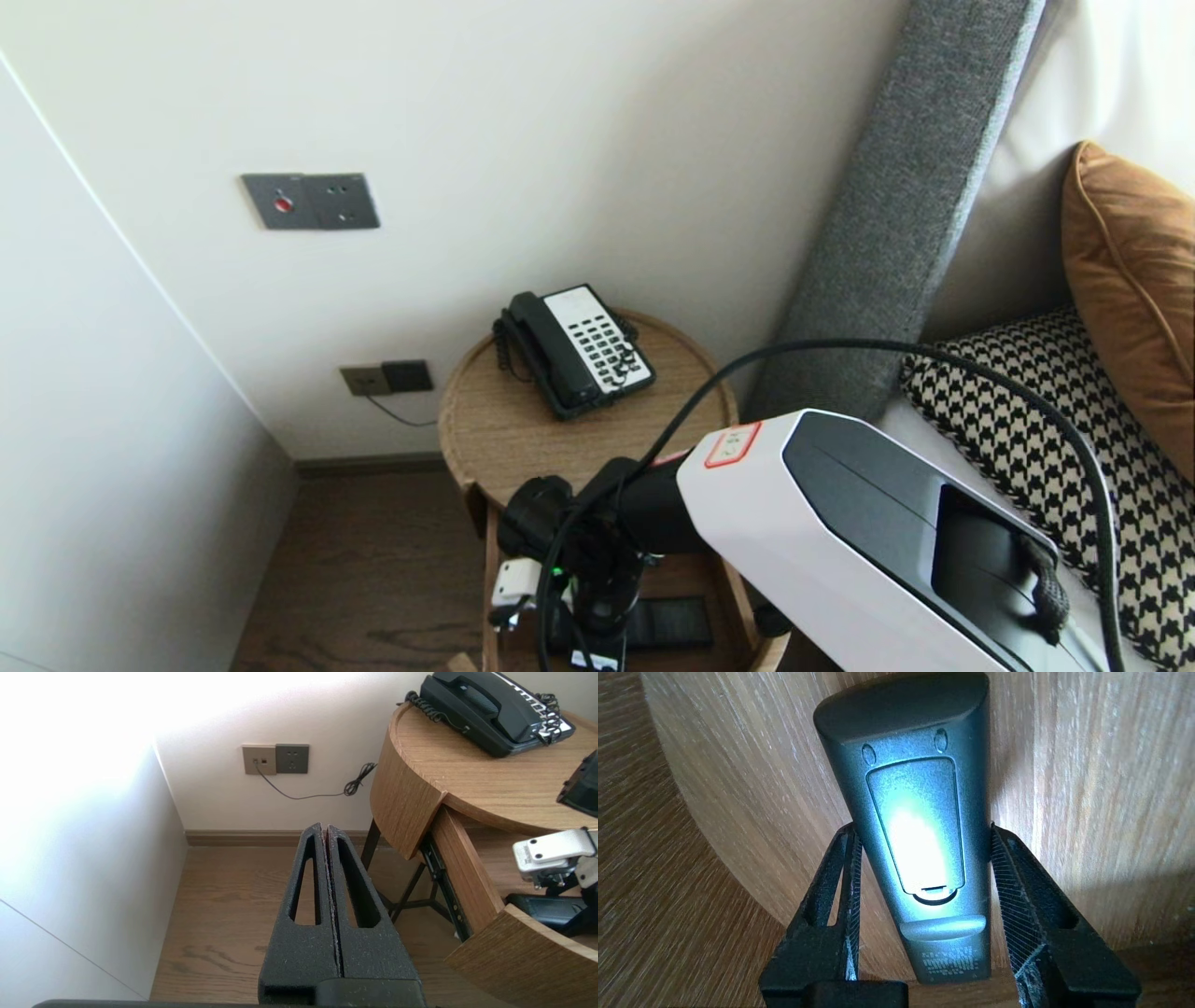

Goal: Take the remote control out of the drawer one by one and place them on the table

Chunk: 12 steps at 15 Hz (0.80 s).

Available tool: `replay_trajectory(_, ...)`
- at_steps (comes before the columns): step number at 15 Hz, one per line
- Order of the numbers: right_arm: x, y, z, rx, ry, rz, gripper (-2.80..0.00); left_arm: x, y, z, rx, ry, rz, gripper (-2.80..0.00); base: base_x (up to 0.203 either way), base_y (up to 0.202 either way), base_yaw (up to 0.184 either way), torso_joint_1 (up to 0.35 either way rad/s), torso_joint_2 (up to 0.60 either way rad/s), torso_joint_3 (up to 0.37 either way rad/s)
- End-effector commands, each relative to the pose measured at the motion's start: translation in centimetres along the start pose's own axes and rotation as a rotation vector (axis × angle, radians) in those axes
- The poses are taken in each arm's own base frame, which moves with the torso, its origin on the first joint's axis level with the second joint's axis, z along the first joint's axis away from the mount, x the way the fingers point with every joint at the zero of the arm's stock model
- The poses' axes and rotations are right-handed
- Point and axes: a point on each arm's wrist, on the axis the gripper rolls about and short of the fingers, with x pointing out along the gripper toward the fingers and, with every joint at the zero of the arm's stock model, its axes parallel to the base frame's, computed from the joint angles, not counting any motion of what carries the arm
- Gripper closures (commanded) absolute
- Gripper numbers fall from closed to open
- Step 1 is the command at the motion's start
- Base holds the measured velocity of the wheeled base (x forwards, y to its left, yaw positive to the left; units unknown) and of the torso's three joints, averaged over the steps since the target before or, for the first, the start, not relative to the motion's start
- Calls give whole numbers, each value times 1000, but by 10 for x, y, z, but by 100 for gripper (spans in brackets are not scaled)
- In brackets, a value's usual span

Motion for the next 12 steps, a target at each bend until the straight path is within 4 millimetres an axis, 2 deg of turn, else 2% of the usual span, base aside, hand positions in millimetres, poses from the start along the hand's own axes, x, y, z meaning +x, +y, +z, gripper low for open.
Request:
replay_trajectory(1, -8, -1, -1, 0, -9, -6, 0, 0, 0, 1, -1, -2, 0, 0, 0, 0, 0, 0, 0, 0)
replay_trajectory(12, -33, -7, 3, 12, -62, -48, 0, 0, 0, 0, -1, -1, 1, 0, 0, 0, 0, 0, 0, 0)
